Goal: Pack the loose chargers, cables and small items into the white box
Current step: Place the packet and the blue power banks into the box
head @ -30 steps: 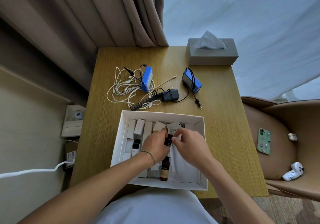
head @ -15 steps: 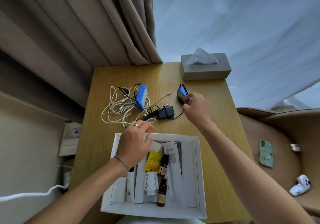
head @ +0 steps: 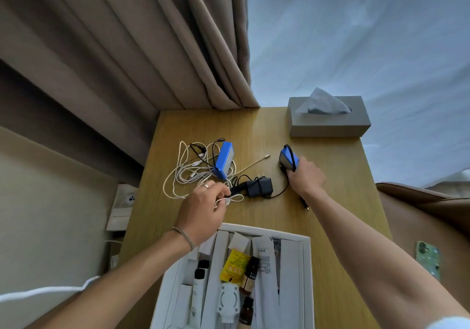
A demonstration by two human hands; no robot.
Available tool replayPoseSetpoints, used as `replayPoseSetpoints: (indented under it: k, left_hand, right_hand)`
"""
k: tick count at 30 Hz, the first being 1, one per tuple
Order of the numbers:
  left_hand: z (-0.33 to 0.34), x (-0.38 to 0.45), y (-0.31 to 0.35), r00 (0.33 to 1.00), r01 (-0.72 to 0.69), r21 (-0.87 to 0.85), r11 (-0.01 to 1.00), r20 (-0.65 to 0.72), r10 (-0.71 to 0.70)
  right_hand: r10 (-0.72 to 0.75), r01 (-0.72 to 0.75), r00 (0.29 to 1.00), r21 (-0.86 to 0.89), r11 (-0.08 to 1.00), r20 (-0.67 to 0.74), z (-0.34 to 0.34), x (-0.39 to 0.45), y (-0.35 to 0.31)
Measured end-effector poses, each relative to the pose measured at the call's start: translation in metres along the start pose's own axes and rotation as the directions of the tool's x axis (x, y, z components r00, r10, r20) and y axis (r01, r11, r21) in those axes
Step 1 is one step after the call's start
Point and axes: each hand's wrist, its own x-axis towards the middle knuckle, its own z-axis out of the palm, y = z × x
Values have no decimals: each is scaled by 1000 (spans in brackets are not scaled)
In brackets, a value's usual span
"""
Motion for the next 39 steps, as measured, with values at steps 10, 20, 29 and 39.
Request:
replayPoseSetpoints:
  k: [10, 20, 29, 39]
  left_hand:
    - [18, 23, -12, 985, 159, -68, 985, 74, -154]
    - [39, 21, -20, 971, 217, -20, 976, 110, -214]
    - [40, 19, -17, 961, 248, 48, 967, 117, -252]
    - [41, 17, -20, 978, 183, 88, 979, 86, -190]
  right_hand:
    - [-144, 113, 990, 544, 831, 13, -49, -7, 2]
    - [-376, -186, 869, 915, 358, 324, -133, -130, -16]
    - [-279, -354, 802, 797, 489, 528, -68, -249, 2]
    - [86, -360, 885, 555, 750, 457, 16, -292, 16]
